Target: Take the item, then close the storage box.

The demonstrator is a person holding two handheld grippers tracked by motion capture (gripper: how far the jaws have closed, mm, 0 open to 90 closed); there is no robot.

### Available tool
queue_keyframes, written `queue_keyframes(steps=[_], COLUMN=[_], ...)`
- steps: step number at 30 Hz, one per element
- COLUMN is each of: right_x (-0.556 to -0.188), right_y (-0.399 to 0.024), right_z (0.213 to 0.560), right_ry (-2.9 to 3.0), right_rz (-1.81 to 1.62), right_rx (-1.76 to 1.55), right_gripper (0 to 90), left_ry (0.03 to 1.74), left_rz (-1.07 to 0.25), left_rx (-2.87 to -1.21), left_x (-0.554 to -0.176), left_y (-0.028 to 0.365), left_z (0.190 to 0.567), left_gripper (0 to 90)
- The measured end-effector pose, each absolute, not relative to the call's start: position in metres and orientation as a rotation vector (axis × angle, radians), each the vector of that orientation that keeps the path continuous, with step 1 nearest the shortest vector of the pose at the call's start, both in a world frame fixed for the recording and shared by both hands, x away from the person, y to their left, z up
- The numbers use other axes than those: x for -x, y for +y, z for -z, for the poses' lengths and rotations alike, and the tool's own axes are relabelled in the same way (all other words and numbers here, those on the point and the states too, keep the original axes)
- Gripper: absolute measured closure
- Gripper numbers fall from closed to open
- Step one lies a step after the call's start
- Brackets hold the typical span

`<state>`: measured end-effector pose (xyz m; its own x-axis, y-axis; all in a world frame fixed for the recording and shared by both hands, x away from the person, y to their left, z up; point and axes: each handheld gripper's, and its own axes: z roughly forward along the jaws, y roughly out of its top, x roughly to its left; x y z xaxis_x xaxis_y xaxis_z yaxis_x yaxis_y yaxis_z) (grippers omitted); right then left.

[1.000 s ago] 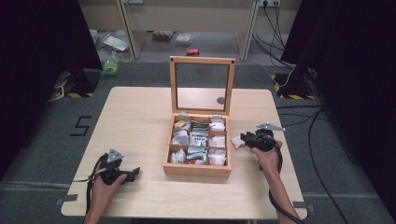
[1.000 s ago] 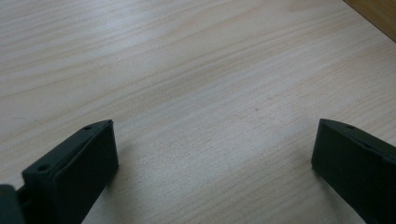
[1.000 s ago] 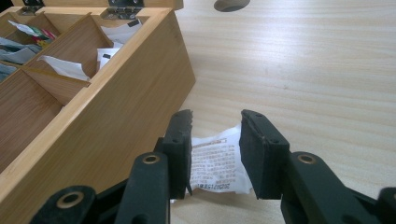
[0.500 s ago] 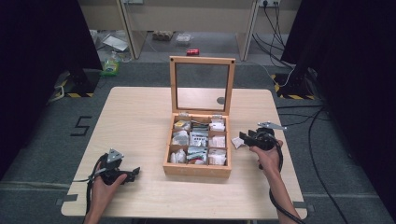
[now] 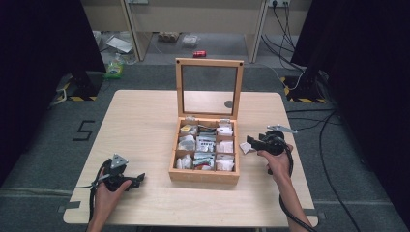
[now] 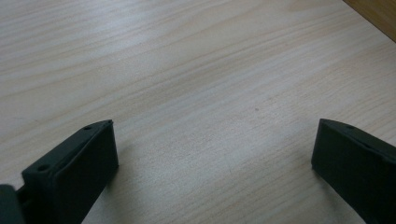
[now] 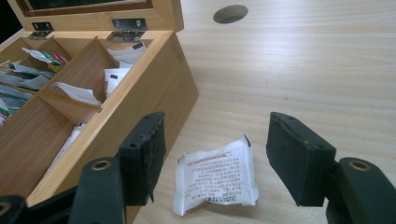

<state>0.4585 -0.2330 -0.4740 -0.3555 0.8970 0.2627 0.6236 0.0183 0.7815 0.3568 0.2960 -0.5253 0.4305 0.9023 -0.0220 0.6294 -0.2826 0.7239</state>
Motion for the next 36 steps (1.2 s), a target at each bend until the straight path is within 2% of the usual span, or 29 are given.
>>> queue_keyframes(steps=[11, 36], right_x=[-0.459, -0.456], right_y=[-0.232, -0.209], right_z=[0.475, 0.461], right_ry=[2.004, 2.022], right_rz=[-1.261, -1.318], right_rx=[-1.568, -1.467], right_gripper=[33.1, 32.2], left_ry=[1.281, 1.279], left_rz=[-0.521, -0.521], left_rx=[-2.020, -2.021], left_x=[-0.359, -0.359], left_y=[0.296, 0.296], left_z=[0.525, 0.525], left_gripper=[0.0, 0.0])
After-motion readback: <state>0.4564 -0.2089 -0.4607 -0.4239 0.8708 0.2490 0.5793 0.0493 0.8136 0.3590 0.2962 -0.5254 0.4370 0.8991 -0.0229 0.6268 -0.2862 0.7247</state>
